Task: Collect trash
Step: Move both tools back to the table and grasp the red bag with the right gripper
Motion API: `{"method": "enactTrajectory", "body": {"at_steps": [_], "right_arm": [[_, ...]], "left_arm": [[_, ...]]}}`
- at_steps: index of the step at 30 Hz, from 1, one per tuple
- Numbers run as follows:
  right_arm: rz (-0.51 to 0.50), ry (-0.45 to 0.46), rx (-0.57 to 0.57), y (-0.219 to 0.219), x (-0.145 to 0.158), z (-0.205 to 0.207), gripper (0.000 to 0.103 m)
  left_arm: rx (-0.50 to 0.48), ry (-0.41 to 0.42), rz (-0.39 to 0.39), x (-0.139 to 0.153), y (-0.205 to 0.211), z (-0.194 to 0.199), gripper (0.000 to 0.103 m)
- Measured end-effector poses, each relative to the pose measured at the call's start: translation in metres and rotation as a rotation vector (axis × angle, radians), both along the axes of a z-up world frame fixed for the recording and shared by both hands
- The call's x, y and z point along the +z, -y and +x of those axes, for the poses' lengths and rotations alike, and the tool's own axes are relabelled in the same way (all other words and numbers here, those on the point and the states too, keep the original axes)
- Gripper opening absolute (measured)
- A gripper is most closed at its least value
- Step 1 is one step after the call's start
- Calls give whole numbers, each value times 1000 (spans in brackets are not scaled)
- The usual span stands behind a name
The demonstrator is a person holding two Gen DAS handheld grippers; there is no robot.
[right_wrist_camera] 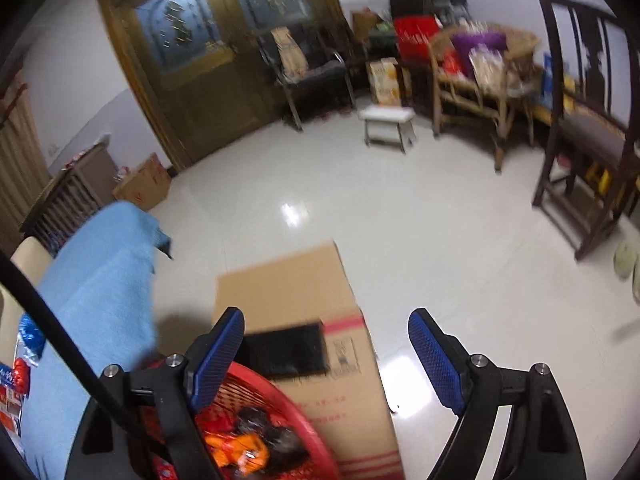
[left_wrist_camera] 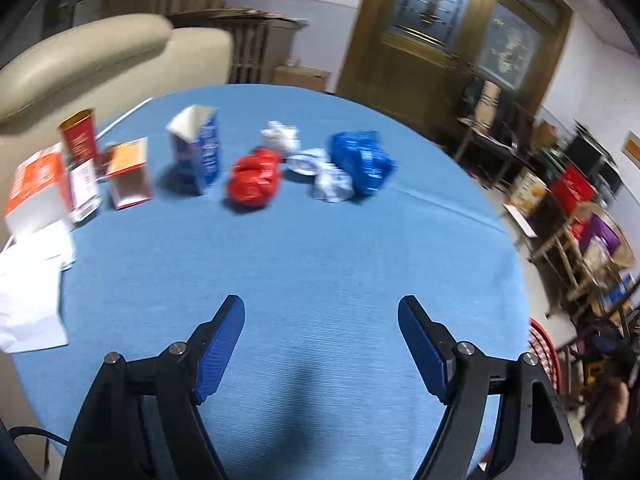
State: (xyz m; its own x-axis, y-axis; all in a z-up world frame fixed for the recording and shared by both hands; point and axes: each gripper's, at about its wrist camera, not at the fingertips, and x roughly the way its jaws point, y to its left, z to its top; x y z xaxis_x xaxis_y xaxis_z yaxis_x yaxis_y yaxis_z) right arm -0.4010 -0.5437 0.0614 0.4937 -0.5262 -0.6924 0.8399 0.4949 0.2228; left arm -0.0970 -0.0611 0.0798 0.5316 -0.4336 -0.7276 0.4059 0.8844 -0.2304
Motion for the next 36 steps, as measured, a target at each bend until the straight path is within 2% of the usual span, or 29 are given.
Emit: {"method": "enactTrajectory", "body": {"at_steps": [2,3,7,12,17,24,27,30,36], "right_arm": [[-25,18,74,-14,20,21,94],[-32,23,114,-22,27,32,100],[-44,16,330,-68,48,96,101],[-31,-18,566,-130,50,167,101],[-27,-46,736,-192,41,223,101],[9,-54,871,-258,31,278,101],[31,-54,924,-288,28,315,101],[93,-47,971,-312,22,353,101],[167,-56,986,-347,9,417,101]], "left_arm": [[47,-4,21,-4,-11,7,80],[57,-6,29,-5,-13,10,80],[113,-7,70,-11,-29,18,81],[165,-26,80,-18,-48,27,81],[211,-29,80,-21,-66,38,81],[280,-41,62,-24,-88,52,81],[298,-37,49,-22,-94,57,81],[319,-23,50,-18,-99,60,81],[359,-5,34,-9,-113,71,81]]}}
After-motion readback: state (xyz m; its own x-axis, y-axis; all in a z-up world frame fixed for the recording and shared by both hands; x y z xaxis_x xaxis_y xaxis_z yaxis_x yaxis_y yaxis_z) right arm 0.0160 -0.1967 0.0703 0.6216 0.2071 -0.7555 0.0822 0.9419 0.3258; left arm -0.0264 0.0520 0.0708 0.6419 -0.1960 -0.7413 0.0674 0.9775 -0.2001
